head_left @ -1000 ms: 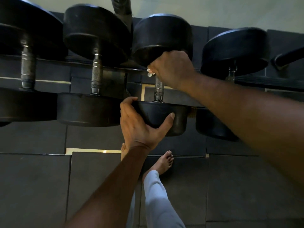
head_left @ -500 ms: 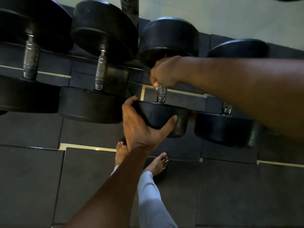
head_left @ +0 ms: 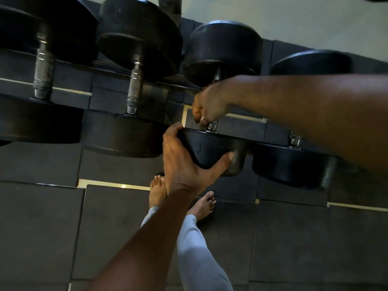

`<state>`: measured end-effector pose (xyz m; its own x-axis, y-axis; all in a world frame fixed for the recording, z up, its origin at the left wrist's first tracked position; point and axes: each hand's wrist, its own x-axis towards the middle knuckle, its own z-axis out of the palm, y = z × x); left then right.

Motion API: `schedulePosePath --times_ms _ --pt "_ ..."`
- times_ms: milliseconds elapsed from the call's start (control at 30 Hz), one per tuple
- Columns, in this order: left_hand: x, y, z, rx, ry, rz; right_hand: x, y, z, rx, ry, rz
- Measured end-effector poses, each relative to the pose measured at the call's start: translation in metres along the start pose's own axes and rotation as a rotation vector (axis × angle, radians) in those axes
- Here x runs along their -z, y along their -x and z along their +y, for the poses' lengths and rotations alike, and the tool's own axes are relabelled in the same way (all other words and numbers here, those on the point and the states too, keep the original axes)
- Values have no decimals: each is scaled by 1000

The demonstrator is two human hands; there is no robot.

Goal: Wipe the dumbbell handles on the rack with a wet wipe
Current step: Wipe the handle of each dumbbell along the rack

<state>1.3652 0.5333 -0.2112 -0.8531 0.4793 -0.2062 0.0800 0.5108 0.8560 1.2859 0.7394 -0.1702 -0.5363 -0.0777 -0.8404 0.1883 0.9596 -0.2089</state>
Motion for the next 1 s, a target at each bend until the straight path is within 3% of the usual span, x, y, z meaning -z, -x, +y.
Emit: schedulePosePath --times_ms 100,200,433,633,833,1000 --pt "6 -1 -6 -35 -2 -64 -6 0 7 -3 -133 -23" --pt "9 -2 -4 -36 -15 -87 -15 13 18 -1 -378 75" --pt "8 6 23 -147 -255 -139 -83 74 60 -109 -1082 557" --pt "-35 5 90 -355 -311 -233 -141 130 91 -197 -1355 800" --pt "-100 29 119 -373 -313 -332 -189 172 145 -311 -1242 945" --pt "-162 50 123 -123 -330 -307 -213 186 192 -304 -1071 939"
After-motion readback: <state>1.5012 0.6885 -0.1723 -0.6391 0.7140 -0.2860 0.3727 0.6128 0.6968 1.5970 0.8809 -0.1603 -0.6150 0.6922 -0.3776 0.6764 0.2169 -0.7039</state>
